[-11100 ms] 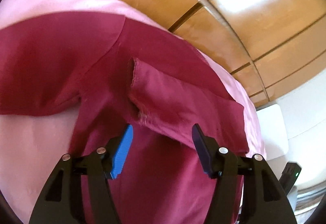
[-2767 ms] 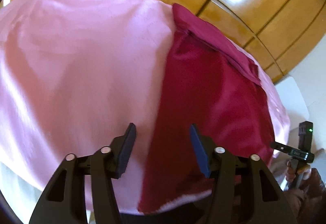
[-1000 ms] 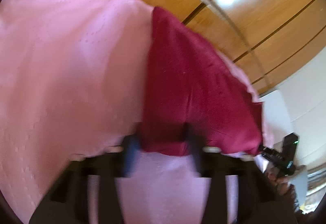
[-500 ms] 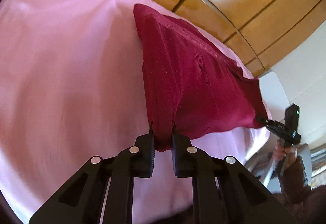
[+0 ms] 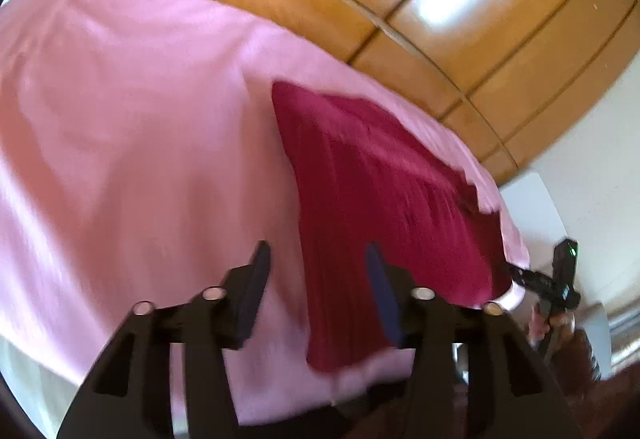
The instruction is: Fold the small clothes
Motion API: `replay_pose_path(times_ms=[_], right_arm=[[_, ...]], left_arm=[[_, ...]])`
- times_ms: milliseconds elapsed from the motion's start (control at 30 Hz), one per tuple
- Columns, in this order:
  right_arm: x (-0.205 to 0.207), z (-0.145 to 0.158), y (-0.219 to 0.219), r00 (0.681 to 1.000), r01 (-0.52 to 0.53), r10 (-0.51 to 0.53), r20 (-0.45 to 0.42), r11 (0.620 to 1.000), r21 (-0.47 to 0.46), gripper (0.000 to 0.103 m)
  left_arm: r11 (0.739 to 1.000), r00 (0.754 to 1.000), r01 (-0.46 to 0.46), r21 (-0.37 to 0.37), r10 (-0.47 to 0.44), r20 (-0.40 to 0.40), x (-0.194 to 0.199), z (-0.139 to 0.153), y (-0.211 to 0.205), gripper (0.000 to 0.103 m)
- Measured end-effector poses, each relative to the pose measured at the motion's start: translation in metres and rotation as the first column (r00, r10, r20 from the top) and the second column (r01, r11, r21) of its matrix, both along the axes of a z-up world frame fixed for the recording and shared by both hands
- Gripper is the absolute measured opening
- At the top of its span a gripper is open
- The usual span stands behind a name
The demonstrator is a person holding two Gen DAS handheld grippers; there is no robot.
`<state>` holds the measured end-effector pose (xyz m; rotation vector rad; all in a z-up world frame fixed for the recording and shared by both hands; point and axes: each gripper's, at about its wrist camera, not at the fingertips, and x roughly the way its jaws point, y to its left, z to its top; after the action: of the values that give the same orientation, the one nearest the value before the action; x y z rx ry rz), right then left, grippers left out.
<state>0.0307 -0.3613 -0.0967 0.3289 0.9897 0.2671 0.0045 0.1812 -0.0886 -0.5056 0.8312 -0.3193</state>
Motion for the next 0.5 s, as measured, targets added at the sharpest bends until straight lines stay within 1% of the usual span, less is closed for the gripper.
replay_pose_path(times_ms=[133, 200, 233, 267, 300, 333, 367, 400, 433, 500], right_arm=[[0.027, 0.008, 0.002, 0.996, 0.058, -0.056, 0.063, 0.998, -0.033, 0.058], [0.045, 0.007, 0.008, 0.994, 0.079, -0.077, 0.076, 0.997, -0.022, 0.055], [0.05, 0.006, 0.01, 0.994, 0.077, -0.075, 0.077, 0.997, -0.026, 0.05], [0.058, 0.006, 0.018, 0.995, 0.073, -0.069, 0.077, 0.996, -0.043, 0.042], [0.064, 0.005, 0.026, 0.995, 0.068, -0.063, 0.073, 0.995, -0.071, 0.038], [0.069, 0.004, 0.029, 0.996, 0.067, -0.061, 0.07, 0.993, -0.096, 0.027], [0.072, 0.003, 0.033, 0.996, 0.065, -0.057, 0.065, 0.991, -0.115, 0.017], [0.074, 0.003, 0.034, 0.996, 0.069, -0.061, 0.063, 0.99, -0.126, 0.013], [0.074, 0.005, 0.036, 0.996, 0.074, -0.066, 0.066, 0.989, -0.131, 0.009], [0.064, 0.015, 0.033, 0.994, 0.076, -0.065, 0.093, 0.99, -0.119, 0.008]], left_arm=[[1.0, 1.0, 0.0, -0.02, 0.0, 0.002, 0.031, -0.003, -0.007, 0.049], [0.999, 1.0, 0.012, -0.038, -0.013, -0.004, 0.045, -0.008, -0.011, 0.049], [0.999, 1.0, 0.014, -0.043, -0.014, -0.008, 0.052, -0.009, -0.015, 0.049], [0.999, 1.0, 0.018, -0.05, -0.019, -0.012, 0.056, -0.011, -0.015, 0.049], [0.998, 0.999, 0.037, -0.055, -0.037, -0.016, 0.06, -0.013, -0.015, 0.041], [0.997, 0.998, 0.055, -0.045, -0.057, -0.024, 0.064, -0.016, -0.02, 0.025], [0.998, 0.998, 0.054, -0.021, -0.055, -0.03, 0.067, -0.017, -0.025, 0.019], [0.999, 0.999, 0.043, 0.016, -0.043, -0.022, 0.067, -0.016, -0.027, 0.007], [0.999, 0.999, 0.034, 0.027, -0.034, -0.006, 0.064, -0.014, -0.027, 0.007], [1.0, 0.999, 0.018, 0.007, -0.018, 0.036, 0.055, -0.006, -0.021, 0.006]])
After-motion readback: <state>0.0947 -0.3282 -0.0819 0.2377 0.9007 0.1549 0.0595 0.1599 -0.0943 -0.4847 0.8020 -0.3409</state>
